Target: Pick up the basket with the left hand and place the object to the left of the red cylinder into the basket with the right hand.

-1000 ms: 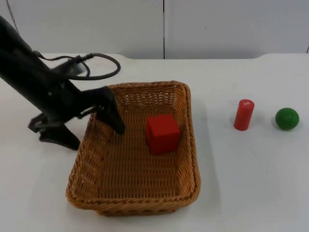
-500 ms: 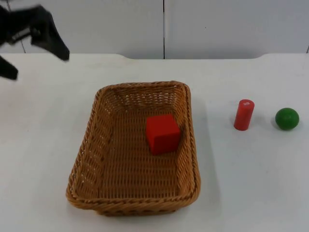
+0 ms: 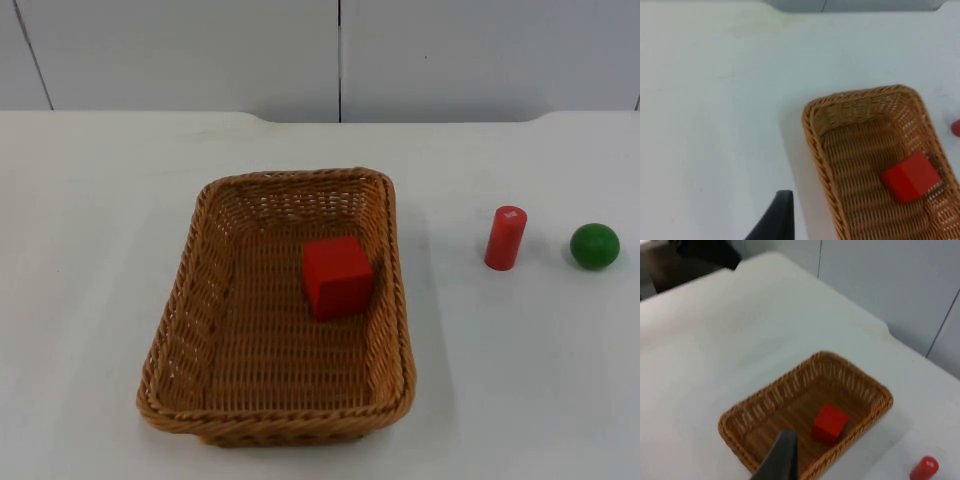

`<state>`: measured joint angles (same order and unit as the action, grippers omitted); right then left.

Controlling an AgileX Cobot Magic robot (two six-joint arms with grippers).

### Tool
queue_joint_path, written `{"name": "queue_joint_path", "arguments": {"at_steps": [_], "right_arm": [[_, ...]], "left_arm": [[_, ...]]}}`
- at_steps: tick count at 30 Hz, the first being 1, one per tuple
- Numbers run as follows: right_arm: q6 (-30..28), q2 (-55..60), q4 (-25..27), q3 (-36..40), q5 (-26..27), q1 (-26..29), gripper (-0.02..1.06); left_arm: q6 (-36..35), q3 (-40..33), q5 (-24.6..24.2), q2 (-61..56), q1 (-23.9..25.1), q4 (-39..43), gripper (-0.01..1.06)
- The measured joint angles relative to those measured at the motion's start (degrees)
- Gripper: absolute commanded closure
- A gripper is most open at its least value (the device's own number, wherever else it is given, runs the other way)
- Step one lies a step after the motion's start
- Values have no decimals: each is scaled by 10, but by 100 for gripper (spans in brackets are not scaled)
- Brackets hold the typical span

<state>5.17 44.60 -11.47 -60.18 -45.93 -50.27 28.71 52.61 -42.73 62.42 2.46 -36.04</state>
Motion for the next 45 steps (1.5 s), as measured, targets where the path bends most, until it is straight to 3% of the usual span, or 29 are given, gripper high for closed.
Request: {"name": "queue_joint_path", "arguments": {"at_steps": [10,15,20,24,29,34,45], "right_arm": [[2,-154,0,106,23,0,15],[14,-242,0,175,16,0,15],[29,-332,1,233,-28,0,15],[8,-401,44,267,-73,0,15],[-25,-442,97,288,-110,0,15],[-31,-444,101,302,-155,-1,15],[-39,-444,96,305,-161,-3,15]], "left_arm": [[4,-81,-2,-226,0,3,0],[-8,-112,-29,-341,0,32,0],[-73,-137,-70,-453,0,95,0],[-138,-140,-111,-529,0,158,0],[-164,-141,-140,-592,0,212,0],[-190,-156,-171,-623,0,241,0],[-199,-195,-188,-623,0,272,0]]}}
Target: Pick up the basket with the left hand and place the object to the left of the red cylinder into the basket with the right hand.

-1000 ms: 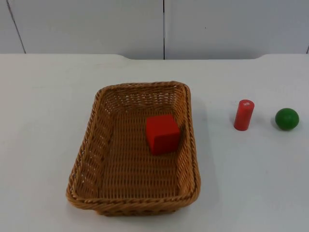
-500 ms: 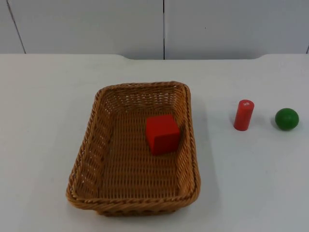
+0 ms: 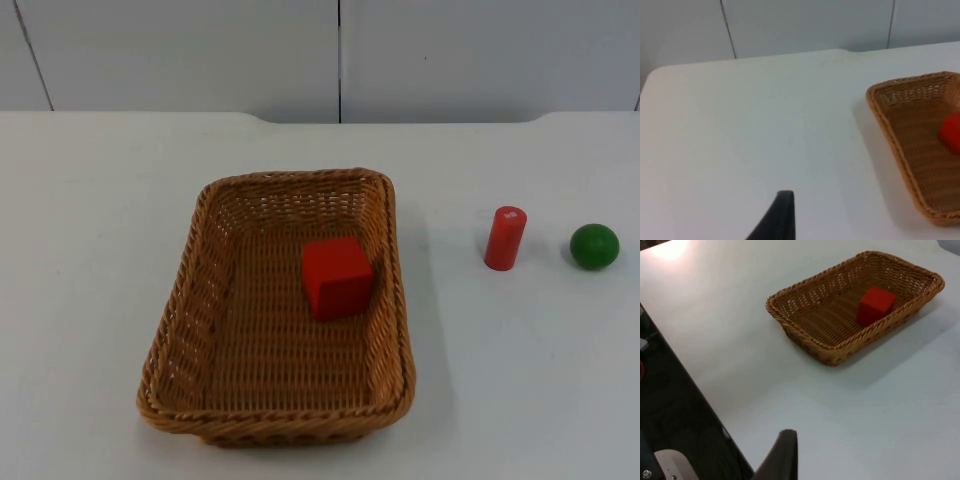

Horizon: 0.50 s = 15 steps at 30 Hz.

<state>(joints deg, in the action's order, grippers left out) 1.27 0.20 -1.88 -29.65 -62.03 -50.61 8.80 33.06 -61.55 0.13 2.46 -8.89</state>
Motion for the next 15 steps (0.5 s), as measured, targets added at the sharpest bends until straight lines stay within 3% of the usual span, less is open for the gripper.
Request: {"name": "queue_joint_path", "arguments": {"at_steps": [15], "right_arm": [[0,0,0,0,0,0,15]], "left_arm": [[-81,-45,-4,0,0,76,0]]}}
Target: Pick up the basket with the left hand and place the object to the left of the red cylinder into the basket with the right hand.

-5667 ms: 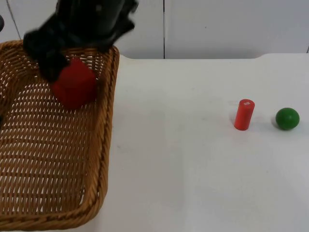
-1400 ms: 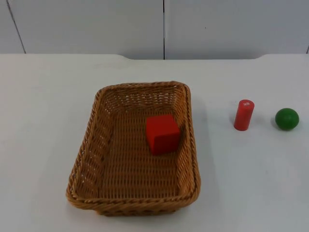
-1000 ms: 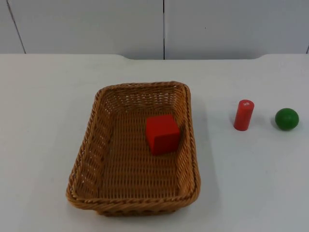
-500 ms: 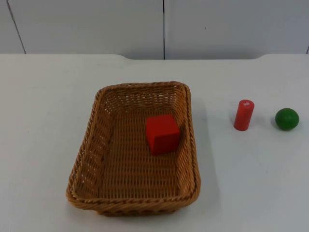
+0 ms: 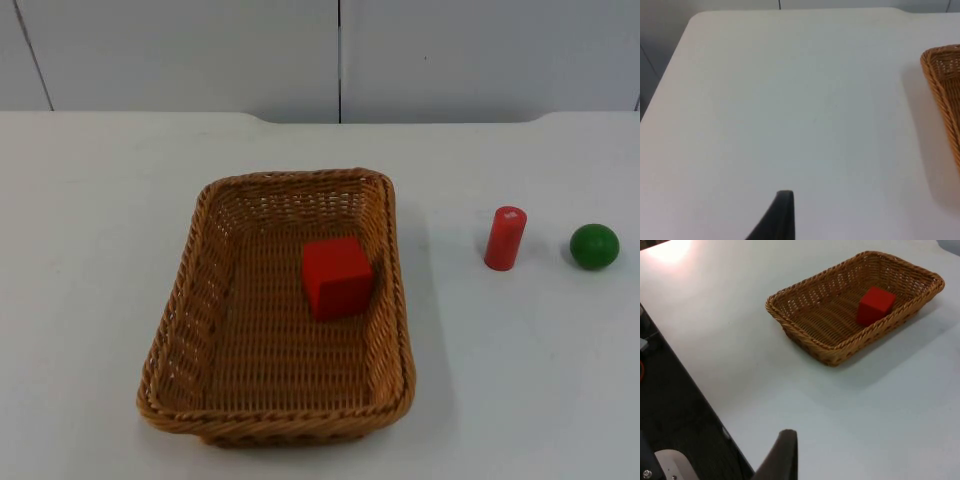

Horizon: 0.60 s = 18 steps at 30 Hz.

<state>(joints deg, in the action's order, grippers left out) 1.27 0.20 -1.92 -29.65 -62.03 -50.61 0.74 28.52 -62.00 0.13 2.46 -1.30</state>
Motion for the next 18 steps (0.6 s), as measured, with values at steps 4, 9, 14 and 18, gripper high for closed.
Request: {"name": "queue_joint_path", "arguments": {"at_steps": [4,9,14,18], "right_arm": [[0,0,0,0,0,0,15],[0,0,0,0,0,0,15],[0,0,0,0,0,0,6],[0,0,0,0,0,0,-1]], "left_arm": [[-1,0,0,0,0,0,0],[-3,0,0,0,0,1,0],[-3,0,0,0,0,2,0],[-3,0,0,0,0,2,0]]}}
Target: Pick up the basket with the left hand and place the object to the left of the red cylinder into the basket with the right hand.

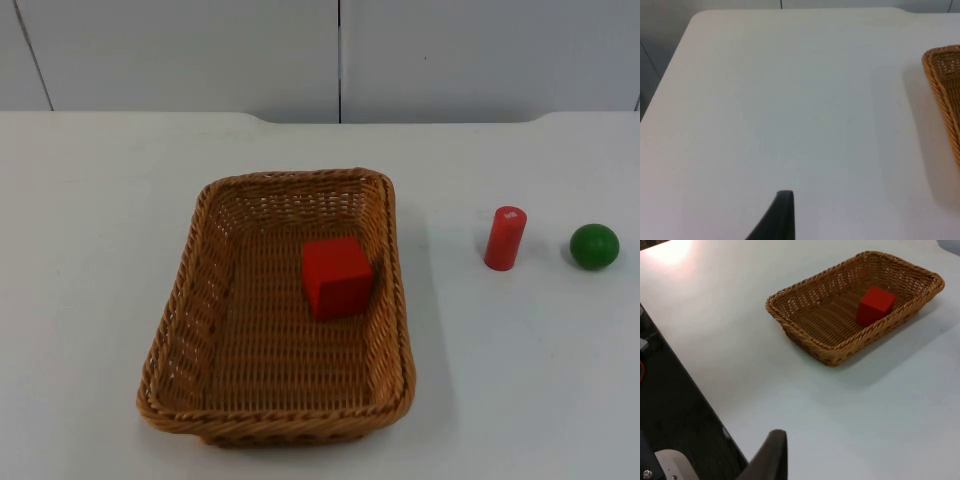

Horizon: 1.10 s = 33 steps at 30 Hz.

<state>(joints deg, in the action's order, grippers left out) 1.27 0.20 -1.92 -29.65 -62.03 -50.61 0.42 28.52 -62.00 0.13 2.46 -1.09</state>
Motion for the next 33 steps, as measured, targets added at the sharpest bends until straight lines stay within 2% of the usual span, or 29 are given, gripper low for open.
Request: {"name": "queue_joint_path", "arguments": {"at_steps": [16,19,20,22,24,25,29,30,33], "right_arm": [[0,0,8,0,0,1,-1],[0,0,10,0,0,47,-1],[0,0,10,0,0,47,-1],[0,0,10,0,0,108,-1],[0,0,10,0,0,199,-1],[0,0,10,0,0,199,-1],[0,0,10,0,0,340,-1],[0,0,10,0,0,340,-1],[0,0,10,0,0,408,-1]], "left_arm": [[0,0,0,0,0,0,0],[0,0,0,0,0,0,0],[0,0,0,0,0,0,0],[0,0,0,0,0,0,0],[0,0,0,0,0,0,0],[0,0,0,0,0,0,0],[0,0,0,0,0,0,0],[0,0,0,0,0,0,0],[0,0,0,0,0,0,0]]}}
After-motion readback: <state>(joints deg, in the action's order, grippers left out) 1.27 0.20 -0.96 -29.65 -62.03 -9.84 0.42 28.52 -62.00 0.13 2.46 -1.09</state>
